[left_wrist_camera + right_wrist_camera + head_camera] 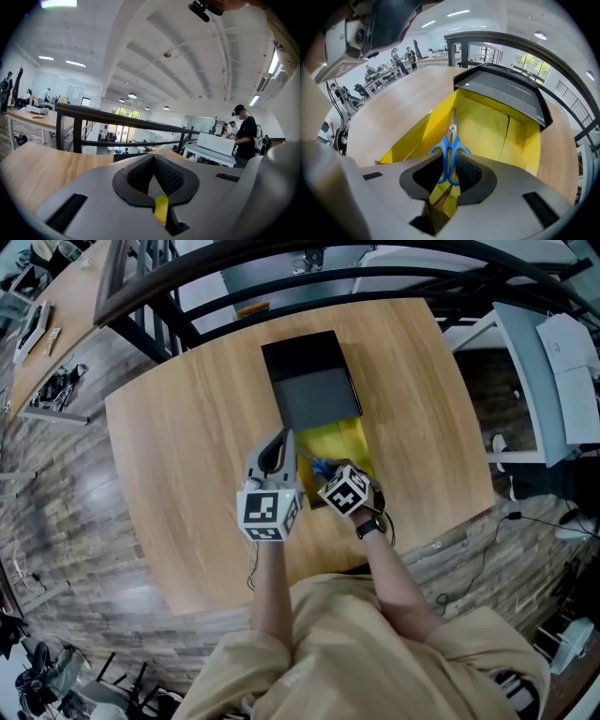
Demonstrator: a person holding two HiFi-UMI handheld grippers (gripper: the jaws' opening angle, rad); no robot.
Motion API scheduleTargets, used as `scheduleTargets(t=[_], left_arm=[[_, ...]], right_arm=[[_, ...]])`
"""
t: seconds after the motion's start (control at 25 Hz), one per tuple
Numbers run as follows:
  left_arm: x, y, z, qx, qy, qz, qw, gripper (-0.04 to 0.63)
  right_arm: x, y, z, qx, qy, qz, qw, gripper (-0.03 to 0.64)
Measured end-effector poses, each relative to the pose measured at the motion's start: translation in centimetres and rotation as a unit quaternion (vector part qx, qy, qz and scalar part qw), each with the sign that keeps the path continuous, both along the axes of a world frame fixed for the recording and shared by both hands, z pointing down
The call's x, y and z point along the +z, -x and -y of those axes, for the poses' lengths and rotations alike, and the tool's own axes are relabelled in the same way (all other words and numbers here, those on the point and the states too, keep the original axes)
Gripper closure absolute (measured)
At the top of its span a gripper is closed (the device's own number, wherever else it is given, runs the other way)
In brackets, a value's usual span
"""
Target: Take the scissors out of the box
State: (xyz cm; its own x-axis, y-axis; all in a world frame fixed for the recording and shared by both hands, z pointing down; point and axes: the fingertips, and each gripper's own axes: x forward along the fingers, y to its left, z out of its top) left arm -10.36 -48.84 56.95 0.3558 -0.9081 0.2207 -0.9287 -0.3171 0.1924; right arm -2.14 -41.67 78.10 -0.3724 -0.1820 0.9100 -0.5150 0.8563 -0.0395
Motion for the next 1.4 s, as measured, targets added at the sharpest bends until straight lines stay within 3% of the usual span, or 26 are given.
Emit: scheduleTargets(t=[0.24,0.56,0.76,1.08,1.28,1.4], left_arm=[[-1.1,0.3,-1.4,-0.001,-0.009,0.012,0.9999,0.583],[-4.1,0.3,-3.3,0.002,-0.038,0.014,0.9992,0.583],[-5.5,-0.8,-5.0,0.017,-0.054,0.021,0.9982,0.583],[-9.1,-1.7,-7.9,0.03,-0.087,0.035,0.9951,0.583],[-12.9,-2.1,-9.9,0.028,-0.103,0.034,0.9937,0.583],[-16.2,-2.3,-10.7,0.028,-0.128,0.015,0.9912,0.583]], right_arm=[[-1.8,-0.8,-0.4,-0.002,-0.045,-0.012,0.999,0.534],[-6.2,-3.2,-0.5,0.056,-0.105,0.008,0.993,0.535],[-10.3,-4.7,-0.7,0.099,-0.156,0.036,0.982,0.535],[-19.6,-6.2,-1.1,0.144,-0.261,0.074,0.952,0.535],[-26.2,-6.6,-1.9,0.16,-0.327,0.115,0.924,0.535],[-29.3,-6.9,-2.3,0.183,-0.351,0.162,0.904,0.535]])
